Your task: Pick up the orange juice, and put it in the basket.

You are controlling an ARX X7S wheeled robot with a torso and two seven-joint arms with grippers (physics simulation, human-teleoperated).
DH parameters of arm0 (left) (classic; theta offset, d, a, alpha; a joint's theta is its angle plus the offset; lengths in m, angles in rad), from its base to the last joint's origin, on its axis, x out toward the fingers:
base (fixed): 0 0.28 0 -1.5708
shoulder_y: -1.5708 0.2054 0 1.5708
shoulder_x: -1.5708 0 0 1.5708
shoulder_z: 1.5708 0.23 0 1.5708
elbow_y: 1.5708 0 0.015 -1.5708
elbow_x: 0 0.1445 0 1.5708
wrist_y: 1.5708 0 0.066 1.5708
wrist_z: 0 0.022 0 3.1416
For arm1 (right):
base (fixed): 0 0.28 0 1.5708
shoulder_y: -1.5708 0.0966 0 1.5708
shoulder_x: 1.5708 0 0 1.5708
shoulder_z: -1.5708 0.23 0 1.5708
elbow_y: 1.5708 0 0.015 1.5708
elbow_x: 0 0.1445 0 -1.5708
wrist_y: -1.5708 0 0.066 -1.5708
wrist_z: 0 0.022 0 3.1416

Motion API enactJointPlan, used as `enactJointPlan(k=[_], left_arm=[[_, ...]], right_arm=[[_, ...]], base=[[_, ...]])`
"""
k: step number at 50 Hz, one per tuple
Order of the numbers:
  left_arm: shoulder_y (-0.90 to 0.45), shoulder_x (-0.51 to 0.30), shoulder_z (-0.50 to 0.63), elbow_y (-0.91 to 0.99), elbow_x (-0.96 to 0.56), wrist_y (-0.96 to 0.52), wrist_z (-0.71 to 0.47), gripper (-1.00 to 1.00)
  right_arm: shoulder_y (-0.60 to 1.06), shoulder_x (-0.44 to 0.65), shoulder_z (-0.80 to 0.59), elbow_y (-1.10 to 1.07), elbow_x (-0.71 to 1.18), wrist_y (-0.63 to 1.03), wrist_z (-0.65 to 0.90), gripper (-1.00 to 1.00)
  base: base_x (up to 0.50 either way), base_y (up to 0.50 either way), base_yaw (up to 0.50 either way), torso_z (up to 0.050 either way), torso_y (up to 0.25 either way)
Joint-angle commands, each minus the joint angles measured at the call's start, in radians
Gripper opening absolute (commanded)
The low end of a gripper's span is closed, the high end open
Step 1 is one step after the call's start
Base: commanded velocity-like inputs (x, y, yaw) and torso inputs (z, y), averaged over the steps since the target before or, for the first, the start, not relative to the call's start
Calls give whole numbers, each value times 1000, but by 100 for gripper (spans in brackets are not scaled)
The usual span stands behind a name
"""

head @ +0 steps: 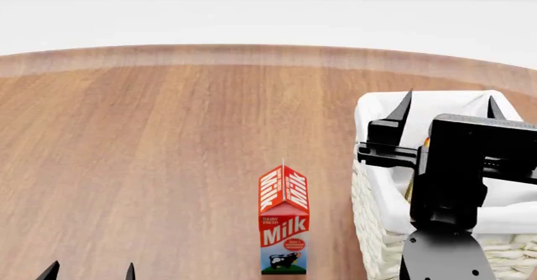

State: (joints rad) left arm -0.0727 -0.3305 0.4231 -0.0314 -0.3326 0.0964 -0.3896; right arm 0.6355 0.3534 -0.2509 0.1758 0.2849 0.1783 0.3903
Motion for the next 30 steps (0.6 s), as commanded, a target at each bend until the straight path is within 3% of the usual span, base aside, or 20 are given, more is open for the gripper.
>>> enactJointPlan(k=[1, 30], left_arm=[[-1, -1, 2, 0, -1, 1, -2, 100], [-2, -5, 7, -1, -5, 3, -6, 100]], right_arm=[[-54, 35, 1, -176, 27, 57, 6, 100], [-190, 107, 13, -540, 84, 143, 48, 100]], base=[[0, 0, 0, 0, 0], [0, 0, 0, 0, 0]])
